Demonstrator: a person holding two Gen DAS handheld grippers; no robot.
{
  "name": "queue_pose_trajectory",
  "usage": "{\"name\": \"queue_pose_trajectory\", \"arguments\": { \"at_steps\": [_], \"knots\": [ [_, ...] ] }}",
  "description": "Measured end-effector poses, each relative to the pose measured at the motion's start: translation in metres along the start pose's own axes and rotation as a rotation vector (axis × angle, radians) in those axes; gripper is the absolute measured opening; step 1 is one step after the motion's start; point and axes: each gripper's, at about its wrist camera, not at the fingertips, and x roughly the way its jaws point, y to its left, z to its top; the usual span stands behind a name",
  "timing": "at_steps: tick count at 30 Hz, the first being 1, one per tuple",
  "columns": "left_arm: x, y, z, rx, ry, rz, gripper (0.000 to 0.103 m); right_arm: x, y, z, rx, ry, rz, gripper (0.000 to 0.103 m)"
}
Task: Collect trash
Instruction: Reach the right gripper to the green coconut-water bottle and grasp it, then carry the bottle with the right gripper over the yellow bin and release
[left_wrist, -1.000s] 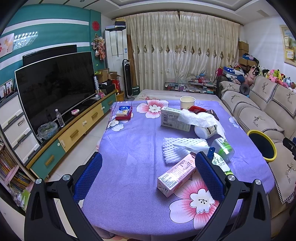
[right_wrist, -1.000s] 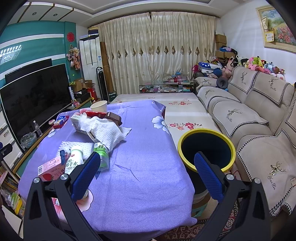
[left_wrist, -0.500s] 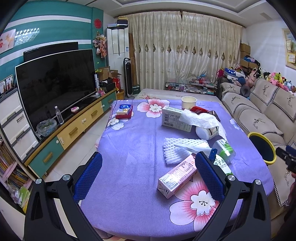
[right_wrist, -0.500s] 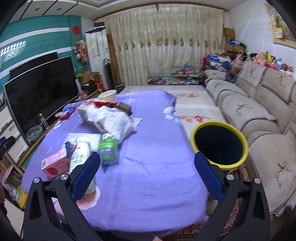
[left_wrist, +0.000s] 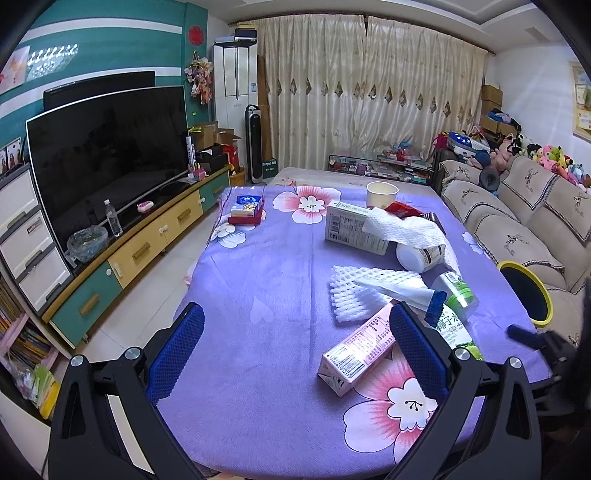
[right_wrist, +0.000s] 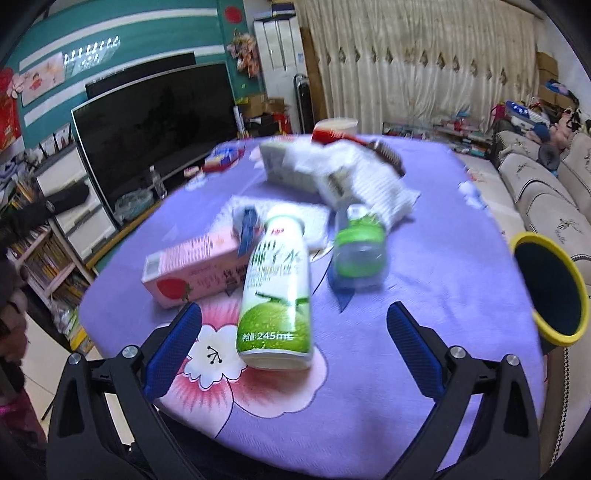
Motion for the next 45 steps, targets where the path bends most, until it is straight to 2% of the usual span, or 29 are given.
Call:
{"name": "queue_pose_trajectory", "arguments": {
  "at_steps": [6, 12, 14, 16, 24, 34, 45],
  "knots": [
    [0.010, 0.002, 0.000, 0.000, 0.016, -0.011, 0.099, 0.032, -0.002, -0.008, 0.007, 0.052, -0.006, 0.083],
    [0.018, 0.000, 0.001, 0.001, 0.030, -0.023, 0.099, 0.046, 0.000, -0.011, -0.014, 0.088, -0.006, 0.070],
    [0.018, -0.001, 0.001, 0.003, 0.031, -0.025, 0.099, 0.048, -0.001, -0.010, -0.013, 0.100, 0.002, 0.064],
    [0.019, -0.001, 0.001, 0.003, 0.031, -0.026, 0.099, 0.047, 0.001, -0.012, -0.013, 0.105, 0.009, 0.050],
    [0.017, -0.002, 0.003, 0.006, 0.020, -0.025, 0.099, 0.023, -0.006, -0.006, -0.007, 0.055, 0.051, 0.050],
    [0.015, -0.006, 0.003, 0.016, 0.020, -0.035, 0.099, -0.031, -0.027, 0.013, 0.031, -0.088, 0.087, 0.049],
    [0.015, -0.014, 0.004, 0.036, 0.020, -0.045, 0.099, -0.047, -0.052, 0.021, 0.103, -0.138, 0.075, 0.049]
  ]
}}
